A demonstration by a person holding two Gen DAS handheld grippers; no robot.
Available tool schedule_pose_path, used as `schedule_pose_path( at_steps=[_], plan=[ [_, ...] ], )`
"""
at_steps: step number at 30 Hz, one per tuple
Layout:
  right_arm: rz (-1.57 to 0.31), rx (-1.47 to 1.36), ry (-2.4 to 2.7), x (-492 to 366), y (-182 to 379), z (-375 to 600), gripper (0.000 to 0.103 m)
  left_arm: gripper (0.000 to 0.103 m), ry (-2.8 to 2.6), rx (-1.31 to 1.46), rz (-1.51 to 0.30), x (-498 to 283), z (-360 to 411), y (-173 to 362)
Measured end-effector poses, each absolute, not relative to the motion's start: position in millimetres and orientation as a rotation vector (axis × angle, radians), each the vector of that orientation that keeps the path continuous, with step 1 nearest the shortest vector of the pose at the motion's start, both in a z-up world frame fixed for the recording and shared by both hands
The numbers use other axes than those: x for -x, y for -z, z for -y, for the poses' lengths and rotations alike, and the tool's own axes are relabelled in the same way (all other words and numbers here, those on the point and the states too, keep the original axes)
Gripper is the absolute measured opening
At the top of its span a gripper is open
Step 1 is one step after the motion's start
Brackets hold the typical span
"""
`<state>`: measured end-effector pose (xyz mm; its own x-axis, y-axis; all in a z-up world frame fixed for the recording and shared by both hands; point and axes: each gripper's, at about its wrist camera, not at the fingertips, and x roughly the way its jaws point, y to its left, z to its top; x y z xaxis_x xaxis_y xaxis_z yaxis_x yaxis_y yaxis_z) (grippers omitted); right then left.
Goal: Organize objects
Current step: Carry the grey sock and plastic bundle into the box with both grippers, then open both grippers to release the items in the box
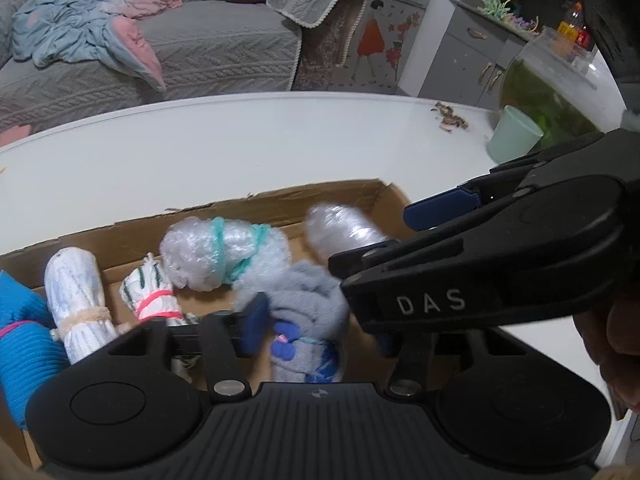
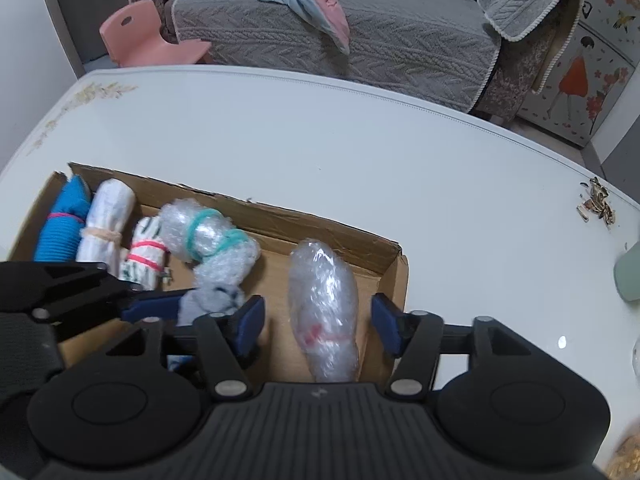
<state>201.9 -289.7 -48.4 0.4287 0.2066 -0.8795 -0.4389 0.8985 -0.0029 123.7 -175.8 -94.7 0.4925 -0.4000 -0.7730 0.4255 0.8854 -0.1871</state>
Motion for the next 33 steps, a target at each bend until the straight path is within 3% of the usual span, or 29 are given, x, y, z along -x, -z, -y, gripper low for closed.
schedule_pose_path(
  at_steps=[3, 8, 33],
  plan=[
    [-1.043, 0.254, -0.395, -197.4, 42.2, 291.1, 0.065, 0.077, 0.494, -0.03, -0.91, -121.1, 176.7, 86.8],
    [-1.034, 0.227, -0.378, -193.3, 34.5, 297.8, 0.066, 0.08, 0.483, -0.019, -0.903, -120.5, 173.5, 76.4],
    [-0.912, 0.114, -0.399, -139.2, -40.7, 321.6, 0.069, 0.083, 0.466, -0.047, -0.854, -43.3, 108.3, -25.2]
  ],
)
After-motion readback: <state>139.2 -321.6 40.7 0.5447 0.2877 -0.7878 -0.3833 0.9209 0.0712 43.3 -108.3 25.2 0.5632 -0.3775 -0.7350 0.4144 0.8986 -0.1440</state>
